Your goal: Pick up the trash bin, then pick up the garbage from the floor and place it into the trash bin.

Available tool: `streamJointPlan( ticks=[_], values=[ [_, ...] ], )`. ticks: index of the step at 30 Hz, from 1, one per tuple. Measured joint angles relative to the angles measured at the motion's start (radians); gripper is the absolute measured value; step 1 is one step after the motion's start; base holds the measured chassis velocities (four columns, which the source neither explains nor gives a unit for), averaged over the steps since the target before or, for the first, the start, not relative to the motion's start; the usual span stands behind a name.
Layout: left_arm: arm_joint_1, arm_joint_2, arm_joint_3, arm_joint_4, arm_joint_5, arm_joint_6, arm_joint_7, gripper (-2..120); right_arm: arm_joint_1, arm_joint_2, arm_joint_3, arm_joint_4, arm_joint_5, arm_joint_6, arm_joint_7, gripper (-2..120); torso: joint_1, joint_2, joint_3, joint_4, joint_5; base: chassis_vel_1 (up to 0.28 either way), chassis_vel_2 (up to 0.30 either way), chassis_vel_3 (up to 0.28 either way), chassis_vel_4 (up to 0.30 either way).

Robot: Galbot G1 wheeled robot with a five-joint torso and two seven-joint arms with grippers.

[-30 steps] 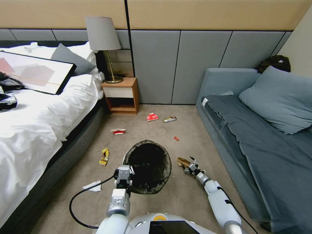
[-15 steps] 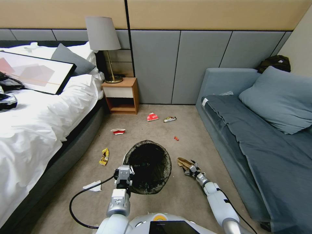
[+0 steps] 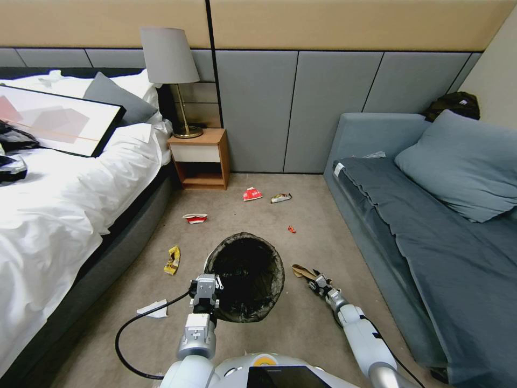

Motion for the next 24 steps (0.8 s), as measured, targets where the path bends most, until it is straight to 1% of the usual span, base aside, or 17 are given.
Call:
streamJointPlan(
  ticks=[1,4,5,7,13,18,24],
  values=[
    [0.000,0.000,0.000,0.000,0.000,0.000,0.000,1,0.000,0.000,0.000,0.000,0.000,0.000,0.000,21,0.000,0.000,0.000,0.0000,0.0000,0.000,0.000,0.000,0.000],
    [0.000,0.003,0.001,0.000,0.000,0.000,0.000,1,-0.003,-0.002,-0.001,0.005,0.000,0.001,0.000,4,0.000,0.000,0.000,0.0001,0.0000,0.000,0.000,0.000,0.000],
    [0.000,0.003,0.001,0.000,0.000,0.000,0.000,1,-0.003,-0.002,-0.001,0.005,0.000,0.001,0.000,4,0.000,0.000,0.000,0.0001,0.0000,0.000,0.000,0.000,0.000],
    [0.000,0.005,0.001,-0.001,0.000,0.000,0.000,1,-0.004,-0.005,-0.002,0.009,0.000,0.002,-0.001,0,0.000,0.000,0.000,0.0001,-0.0001,0.000,0.000,0.000,0.000],
    [-0.001,0.005,0.003,-0.003,0.000,0.000,0.000,1,-0.008,-0.007,-0.004,0.021,0.001,0.002,-0.002,0,0.000,0.000,0.000,0.0000,-0.0001,0.000,0.000,0.000,0.000],
    [-0.003,0.006,0.004,-0.003,0.000,-0.001,0.000,1,-0.028,-0.007,-0.007,0.066,0.017,0.009,0.002,0,0.000,0.000,0.000,-0.0002,0.0001,0.000,0.000,0.000,0.000],
    [-0.004,0.004,0.004,0.003,-0.001,-0.006,0.000,1,-0.060,0.002,-0.006,0.165,0.050,0.077,0.047,0,0.000,0.000,0.000,0.0000,0.0000,0.000,0.000,0.000,0.000]
  ],
)
